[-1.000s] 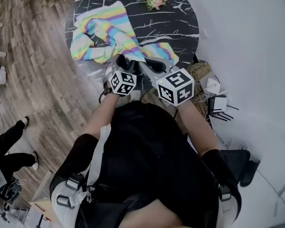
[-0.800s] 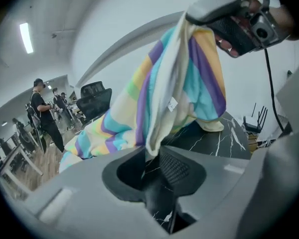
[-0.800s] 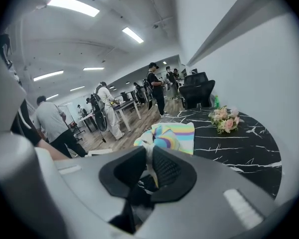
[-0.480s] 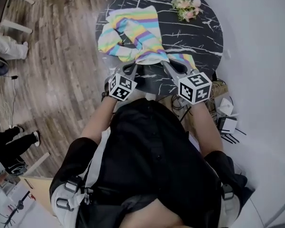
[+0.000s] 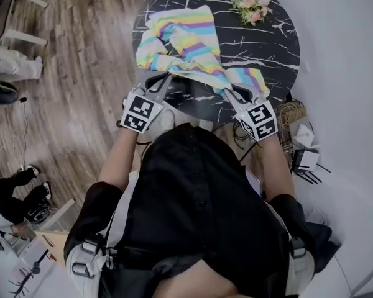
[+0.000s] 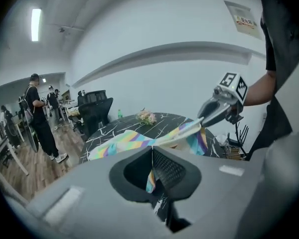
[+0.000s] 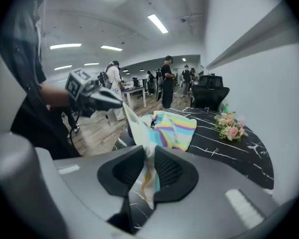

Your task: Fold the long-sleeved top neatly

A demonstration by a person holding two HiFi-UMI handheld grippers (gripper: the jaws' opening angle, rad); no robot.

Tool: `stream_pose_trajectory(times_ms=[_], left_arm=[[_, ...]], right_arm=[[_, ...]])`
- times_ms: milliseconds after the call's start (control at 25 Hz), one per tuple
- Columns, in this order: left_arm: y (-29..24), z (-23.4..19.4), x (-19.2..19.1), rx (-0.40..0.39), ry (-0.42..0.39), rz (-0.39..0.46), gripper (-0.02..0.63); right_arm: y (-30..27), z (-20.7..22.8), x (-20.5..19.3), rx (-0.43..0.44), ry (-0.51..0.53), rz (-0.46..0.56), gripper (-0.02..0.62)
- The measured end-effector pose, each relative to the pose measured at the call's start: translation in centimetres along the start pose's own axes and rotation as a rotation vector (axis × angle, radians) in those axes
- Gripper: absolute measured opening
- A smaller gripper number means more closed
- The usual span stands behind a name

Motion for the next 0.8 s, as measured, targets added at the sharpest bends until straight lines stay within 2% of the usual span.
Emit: stream_pose_trajectory(times_ms=[160, 240, 320, 480, 560, 640, 800], left_arm=[[1.1, -1.1, 2.9, -0.023, -0.054, 0.041, 0.011], [1.4, -1.7, 4.1, -0.031, -0.074, 0.062, 0.011], [1.4, -2.3, 5.1, -0.042, -0.094, 0.076, 0.011], [1.0, -3.1, 6.4, -0.074, -0.101, 0.089, 0.011], [0.8, -3.4, 6.8, -0.091, -0.106, 0.092, 0.011], [0.7, -3.7, 6.9, -0.106, -0.110, 0.092, 0.011], [0.5, -4.7, 7.1, -0.155, -0.086, 0.091, 0.011]], right_arm=[[-1.8, -2.3, -1.1, -0.021, 0.165, -0.062, 0.124], [-2.7, -3.2, -1.6, -0.044, 0.205, -0.083, 0.170], [-3.3, -4.0, -1.5, -0.053, 0.206, -0.076, 0.195], [-4.6, -5.5, -1.0, 0.008, 0.167, -0.050, 0.224], [-5.4, -6.3, -1.2, 0.011, 0.170, -0.065, 0.239], [-6.3, -6.8, -1.7, -0.043, 0.189, -0.075, 0.242], [-7.7, -7.5, -2.8, -0.219, 0.242, -0.077, 0.244]])
Point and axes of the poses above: the fingertips, and each gripper's own axes: y backward along the fingers, z to its right, x out of its top, the point moved 9 cm from there along y, backward along the fingers
